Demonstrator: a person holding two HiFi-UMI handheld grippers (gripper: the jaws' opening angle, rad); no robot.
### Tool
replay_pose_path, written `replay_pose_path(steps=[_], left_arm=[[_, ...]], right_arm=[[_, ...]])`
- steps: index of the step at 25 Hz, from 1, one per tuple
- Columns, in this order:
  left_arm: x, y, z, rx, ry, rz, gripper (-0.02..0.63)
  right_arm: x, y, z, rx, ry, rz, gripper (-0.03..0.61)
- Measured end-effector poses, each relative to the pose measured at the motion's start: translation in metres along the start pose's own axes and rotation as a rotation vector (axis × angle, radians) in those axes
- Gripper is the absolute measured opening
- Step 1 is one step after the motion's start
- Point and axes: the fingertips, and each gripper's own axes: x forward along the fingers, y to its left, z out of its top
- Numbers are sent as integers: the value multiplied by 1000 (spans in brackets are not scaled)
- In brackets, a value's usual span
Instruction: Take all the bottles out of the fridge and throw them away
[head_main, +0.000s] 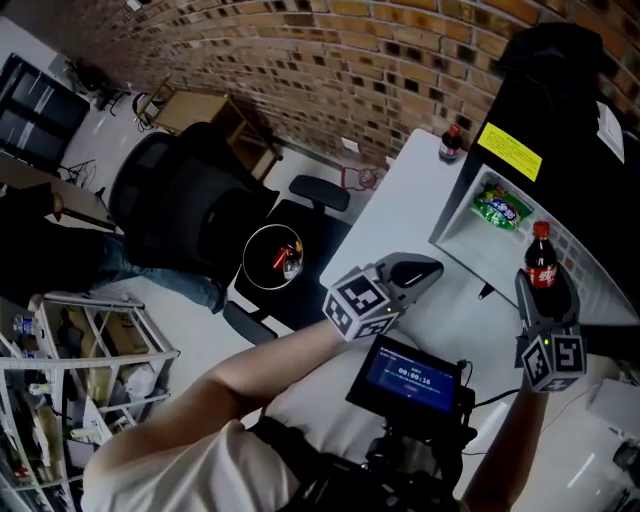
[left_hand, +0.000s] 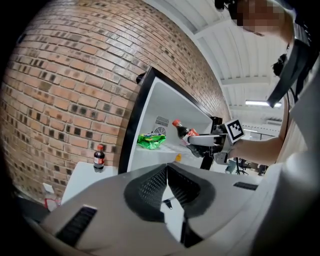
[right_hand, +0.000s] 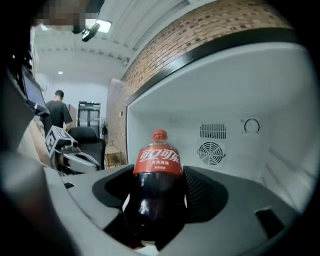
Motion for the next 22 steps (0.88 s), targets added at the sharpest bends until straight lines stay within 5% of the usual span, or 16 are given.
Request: replay_pose_path(steps=[6, 14, 22], left_arm=[[-9, 8, -4, -7, -5, 55, 8], [-11, 25, -18, -61, -27, 161, 8], [-132, 56, -23, -108, -82, 397, 8]], right_arm=[[5, 58, -8, 164, -52, 196, 310], [44, 110, -34, 194, 28, 435, 310], [95, 227, -30, 175, 63, 724, 310]])
